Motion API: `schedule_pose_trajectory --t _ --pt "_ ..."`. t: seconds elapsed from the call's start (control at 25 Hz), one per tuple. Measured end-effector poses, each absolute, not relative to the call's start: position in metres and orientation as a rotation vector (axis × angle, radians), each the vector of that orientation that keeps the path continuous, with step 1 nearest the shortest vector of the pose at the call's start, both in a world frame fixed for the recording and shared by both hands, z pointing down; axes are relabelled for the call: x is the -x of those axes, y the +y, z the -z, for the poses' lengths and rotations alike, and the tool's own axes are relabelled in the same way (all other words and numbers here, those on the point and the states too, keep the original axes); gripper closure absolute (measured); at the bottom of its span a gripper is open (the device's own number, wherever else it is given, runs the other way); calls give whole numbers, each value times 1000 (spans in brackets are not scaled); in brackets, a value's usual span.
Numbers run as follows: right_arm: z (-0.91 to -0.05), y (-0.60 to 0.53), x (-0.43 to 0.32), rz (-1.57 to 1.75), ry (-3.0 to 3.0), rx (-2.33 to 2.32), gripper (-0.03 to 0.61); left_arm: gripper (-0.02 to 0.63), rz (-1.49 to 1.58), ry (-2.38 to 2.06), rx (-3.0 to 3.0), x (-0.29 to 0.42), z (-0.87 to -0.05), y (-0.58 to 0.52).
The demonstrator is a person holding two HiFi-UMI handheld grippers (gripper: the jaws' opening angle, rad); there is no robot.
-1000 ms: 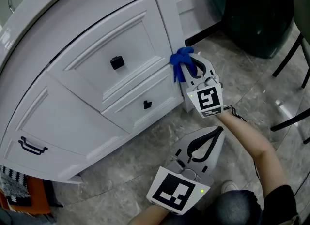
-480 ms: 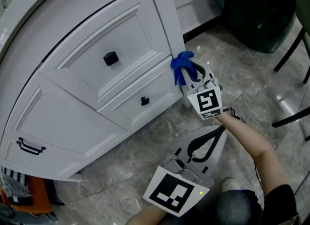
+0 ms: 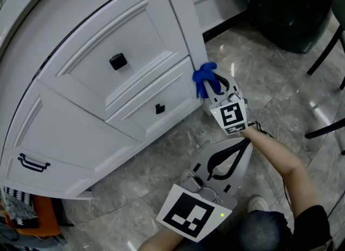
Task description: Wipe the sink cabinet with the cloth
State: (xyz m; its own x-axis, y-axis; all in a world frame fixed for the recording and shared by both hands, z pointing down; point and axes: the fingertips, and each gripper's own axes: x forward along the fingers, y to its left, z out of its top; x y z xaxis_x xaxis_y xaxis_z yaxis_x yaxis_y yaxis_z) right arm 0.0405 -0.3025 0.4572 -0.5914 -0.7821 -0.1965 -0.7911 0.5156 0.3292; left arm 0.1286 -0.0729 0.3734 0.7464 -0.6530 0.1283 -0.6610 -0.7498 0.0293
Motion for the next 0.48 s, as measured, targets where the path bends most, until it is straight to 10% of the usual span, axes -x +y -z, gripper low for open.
schedule_pose_trajectory --t 0.48 --pt "-511 -304 -39 -580 2821 1402 518 610 -185 -1054 -2855 -130 -377 -73"
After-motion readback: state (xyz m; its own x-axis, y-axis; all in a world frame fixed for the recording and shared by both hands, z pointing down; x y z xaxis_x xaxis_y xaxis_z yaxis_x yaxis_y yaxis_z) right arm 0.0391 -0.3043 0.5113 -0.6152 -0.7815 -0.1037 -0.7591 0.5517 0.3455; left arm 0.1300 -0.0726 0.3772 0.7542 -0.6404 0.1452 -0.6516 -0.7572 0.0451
